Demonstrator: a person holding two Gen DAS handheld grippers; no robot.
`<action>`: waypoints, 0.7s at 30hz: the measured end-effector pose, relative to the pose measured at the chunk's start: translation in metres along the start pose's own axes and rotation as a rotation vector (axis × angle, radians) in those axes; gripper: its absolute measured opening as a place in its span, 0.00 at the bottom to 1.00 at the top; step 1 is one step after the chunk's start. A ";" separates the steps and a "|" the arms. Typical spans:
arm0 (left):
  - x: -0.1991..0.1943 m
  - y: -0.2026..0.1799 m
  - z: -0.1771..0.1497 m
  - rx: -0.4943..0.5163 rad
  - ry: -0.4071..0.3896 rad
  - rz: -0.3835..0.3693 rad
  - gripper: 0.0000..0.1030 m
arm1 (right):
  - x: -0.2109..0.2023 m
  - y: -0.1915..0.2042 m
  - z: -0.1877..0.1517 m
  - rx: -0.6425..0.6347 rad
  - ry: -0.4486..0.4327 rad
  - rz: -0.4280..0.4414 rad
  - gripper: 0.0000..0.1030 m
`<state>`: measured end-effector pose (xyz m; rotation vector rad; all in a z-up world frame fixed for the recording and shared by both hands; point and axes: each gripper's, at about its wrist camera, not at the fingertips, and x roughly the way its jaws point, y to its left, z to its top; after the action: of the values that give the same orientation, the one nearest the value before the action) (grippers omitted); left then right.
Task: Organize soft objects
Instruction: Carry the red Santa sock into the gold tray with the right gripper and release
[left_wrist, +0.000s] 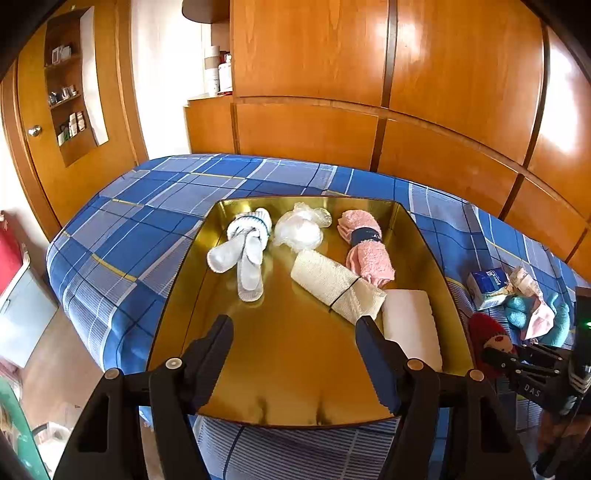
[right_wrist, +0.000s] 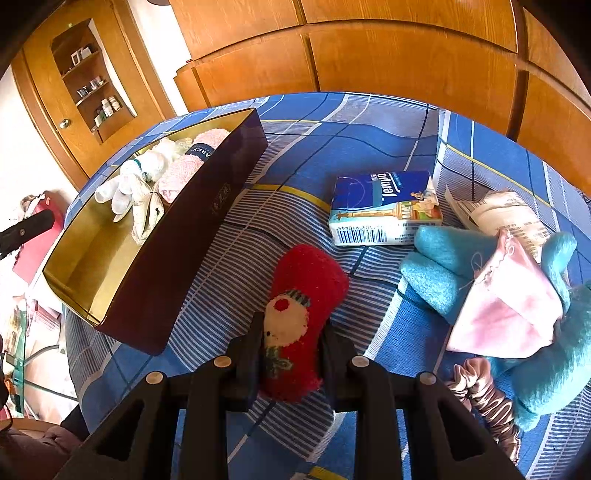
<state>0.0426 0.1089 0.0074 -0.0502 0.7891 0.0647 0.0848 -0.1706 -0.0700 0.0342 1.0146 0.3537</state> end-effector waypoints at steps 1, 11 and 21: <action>-0.001 0.002 -0.001 -0.004 -0.003 0.004 0.67 | 0.000 0.000 0.000 0.002 0.000 -0.002 0.25; -0.002 0.021 -0.007 -0.035 0.002 0.016 0.67 | -0.016 0.010 0.024 0.016 -0.005 -0.007 0.23; -0.002 0.039 -0.012 -0.084 0.005 0.017 0.67 | -0.030 0.073 0.073 -0.144 -0.038 0.102 0.24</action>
<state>0.0297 0.1472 -0.0005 -0.1232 0.7911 0.1137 0.1113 -0.1014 0.0074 -0.0374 0.9501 0.5166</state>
